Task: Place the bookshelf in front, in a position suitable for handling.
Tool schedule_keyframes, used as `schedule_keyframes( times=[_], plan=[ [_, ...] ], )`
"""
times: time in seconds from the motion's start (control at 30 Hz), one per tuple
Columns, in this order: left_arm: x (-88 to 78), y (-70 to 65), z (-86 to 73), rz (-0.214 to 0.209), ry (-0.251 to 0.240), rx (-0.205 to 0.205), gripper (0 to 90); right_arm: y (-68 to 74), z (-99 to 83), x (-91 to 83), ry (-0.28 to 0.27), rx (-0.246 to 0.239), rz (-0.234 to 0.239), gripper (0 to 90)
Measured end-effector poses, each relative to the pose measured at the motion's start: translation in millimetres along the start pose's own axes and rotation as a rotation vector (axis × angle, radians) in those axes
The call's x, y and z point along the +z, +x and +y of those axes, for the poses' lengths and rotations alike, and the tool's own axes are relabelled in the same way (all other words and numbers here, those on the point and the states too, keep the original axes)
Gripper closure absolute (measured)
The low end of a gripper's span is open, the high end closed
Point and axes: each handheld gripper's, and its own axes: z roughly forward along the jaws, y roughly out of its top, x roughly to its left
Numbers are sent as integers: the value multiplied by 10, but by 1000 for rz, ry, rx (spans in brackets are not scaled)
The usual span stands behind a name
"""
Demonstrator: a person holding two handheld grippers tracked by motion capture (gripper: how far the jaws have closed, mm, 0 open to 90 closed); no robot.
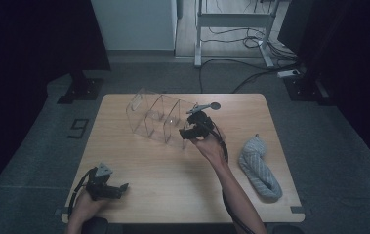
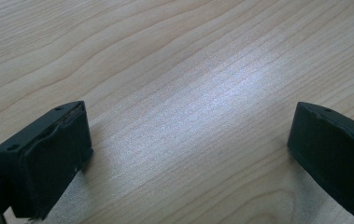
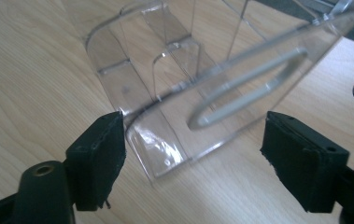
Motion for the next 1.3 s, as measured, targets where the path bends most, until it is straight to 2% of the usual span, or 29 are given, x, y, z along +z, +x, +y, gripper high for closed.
schedule_keyframes(
  times=[0.1, 0.13, 0.27, 0.33, 0.6, 1.07, 1.13, 1.3],
  plan=[
    [0, 0, 0, 0, 0, 0, 0, 14, 31, 23, -4, 5, 3, 275],
    [0, 0, 0, 0, 0, -1, 0, 21, 52, 49, 4, 14, 7, 348],
    [0, 0, 0, 0, 0, 0, 0, 11, 50, 68, 3, 29, 38, 456],
    [0, 0, 0, 0, 0, 0, 0, 17, 46, 56, 12, 17, 35, 475],
    [0, 0, 0, 0, 0, 0, 0, -87, -15, 10, 6, 51, 45, 552],
    [0, 0, 0, 0, 0, 0, 0, -338, -125, -126, 13, 64, 7, 642],
    [0, 0, 0, 0, 0, 0, 0, -394, -150, -169, 21, 62, -14, 682],
    [0, 0, 0, 0, 0, 0, 0, -497, -194, -227, 25, 80, -23, 750]
  ],
)
